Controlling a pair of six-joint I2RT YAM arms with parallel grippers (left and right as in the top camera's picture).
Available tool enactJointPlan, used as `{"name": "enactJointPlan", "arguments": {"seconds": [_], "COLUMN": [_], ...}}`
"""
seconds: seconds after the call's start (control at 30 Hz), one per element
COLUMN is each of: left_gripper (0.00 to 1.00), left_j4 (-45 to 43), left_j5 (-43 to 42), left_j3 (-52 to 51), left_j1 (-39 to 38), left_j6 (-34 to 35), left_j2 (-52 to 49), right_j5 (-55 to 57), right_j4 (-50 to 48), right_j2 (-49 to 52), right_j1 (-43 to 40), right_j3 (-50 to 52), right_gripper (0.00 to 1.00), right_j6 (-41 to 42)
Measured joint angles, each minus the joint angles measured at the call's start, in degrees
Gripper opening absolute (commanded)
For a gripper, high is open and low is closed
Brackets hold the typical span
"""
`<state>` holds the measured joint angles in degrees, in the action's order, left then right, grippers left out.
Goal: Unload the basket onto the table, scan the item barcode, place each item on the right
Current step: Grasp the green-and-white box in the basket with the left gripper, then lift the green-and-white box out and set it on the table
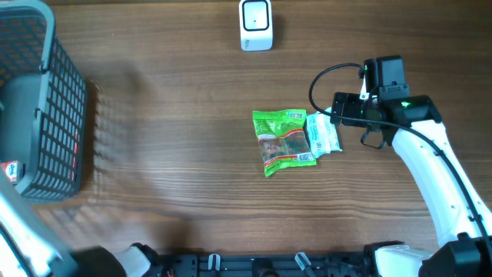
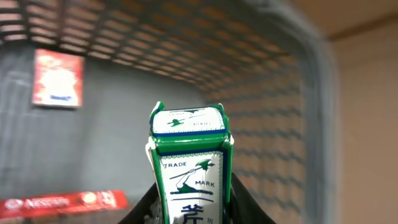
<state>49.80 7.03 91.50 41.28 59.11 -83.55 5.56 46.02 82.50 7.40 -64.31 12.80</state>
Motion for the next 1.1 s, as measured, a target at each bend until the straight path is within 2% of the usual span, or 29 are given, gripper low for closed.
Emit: {"name": "enactJointPlan", "arguments": {"seconds": [0.17, 0.23, 0.27, 0.37, 0.47, 0.6, 0.7, 0.87, 0.93, 1.1], "left_gripper": [0.22, 0.21, 0.16, 0.13, 0.17, 0.19, 0.2, 0.23, 0.28, 0.59], "left_j4": [3.6, 8.1, 10.6, 18.0, 25.0, 26.1, 25.8, 24.1, 22.4, 18.9], "left_j5": [0.0, 0.1, 0.8, 5.2, 11.4, 17.7, 21.1, 24.1, 25.1, 26.9], "left_j3": [0.5, 0.6, 0.8, 1.0, 1.2, -0.9, -3.2, -4.0, -4.2, -4.5], "left_j1": [-12.2, -19.8, -23.6, -34.8, -47.3, -60.5, -67.3, -73.3, -74.7, -76.3], "left_j6": [-2.8, -4.1, -4.5, -5.4, -5.9, -5.9, -5.9, -5.7, -5.6, -5.2], "left_j2": [9.5, 11.7, 11.9, 11.0, 5.8, -6.0, -17.4, -34.1, -38.8, -42.8], "right_j5": [0.0, 0.0, 0.0, 0.0, 0.0, 0.0, 0.0, 0.0, 0.0, 0.0], "right_j4": [0.0, 0.0, 0.0, 0.0, 0.0, 0.0, 0.0, 0.0, 0.0, 0.0], "right_j2": [0.0, 0.0, 0.0, 0.0, 0.0, 0.0, 0.0, 0.0, 0.0, 0.0], "right_j1": [0.0, 0.0, 0.0, 0.0, 0.0, 0.0, 0.0, 0.0, 0.0, 0.0], "right_j3": [0.0, 0.0, 0.0, 0.0, 0.0, 0.0, 0.0, 0.0, 0.0, 0.0], "right_gripper": [1.0, 1.0, 1.0, 1.0, 1.0, 1.0, 1.0, 1.0, 1.0, 0.99], "right_j6": [0.0, 0.0, 0.0, 0.0, 0.0, 0.0, 0.0, 0.0, 0.0, 0.0]}}
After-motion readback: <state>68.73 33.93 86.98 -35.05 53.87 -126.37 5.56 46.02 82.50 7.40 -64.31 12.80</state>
